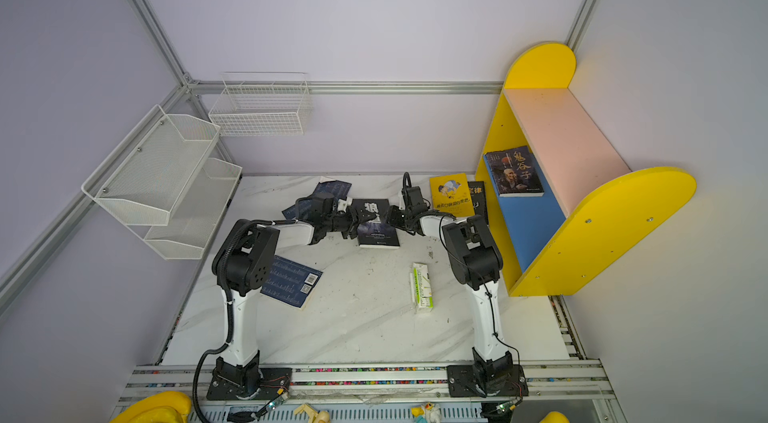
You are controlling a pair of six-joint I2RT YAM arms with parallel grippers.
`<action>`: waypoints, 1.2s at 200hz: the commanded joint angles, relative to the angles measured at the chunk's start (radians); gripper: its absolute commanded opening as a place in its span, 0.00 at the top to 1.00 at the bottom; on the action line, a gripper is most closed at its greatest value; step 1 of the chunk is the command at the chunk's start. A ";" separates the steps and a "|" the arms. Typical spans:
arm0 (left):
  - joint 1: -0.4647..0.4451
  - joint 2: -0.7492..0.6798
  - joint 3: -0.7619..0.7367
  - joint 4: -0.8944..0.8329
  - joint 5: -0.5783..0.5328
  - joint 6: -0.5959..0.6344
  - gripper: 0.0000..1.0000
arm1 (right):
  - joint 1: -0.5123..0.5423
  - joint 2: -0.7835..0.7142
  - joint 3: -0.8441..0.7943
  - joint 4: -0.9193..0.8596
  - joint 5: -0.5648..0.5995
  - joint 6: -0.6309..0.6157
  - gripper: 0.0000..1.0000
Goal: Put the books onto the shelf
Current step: 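Grip the black wolf book upright with the right gripper while the left pushes it, then carry the wolf book toward the blue shelf with the right gripper while the left withdraws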
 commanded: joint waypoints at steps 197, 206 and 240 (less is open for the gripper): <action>-0.002 -0.211 0.445 -0.068 -0.366 0.004 1.00 | -0.077 -0.400 -0.400 0.884 -0.216 0.840 0.12; -0.004 -0.202 0.447 -0.032 -0.378 -0.027 1.00 | -0.060 -0.388 -0.403 0.940 -0.205 0.873 0.12; -0.028 -0.210 0.426 0.019 -0.438 -0.054 1.00 | -0.001 -0.332 -0.324 0.975 -0.168 0.894 0.14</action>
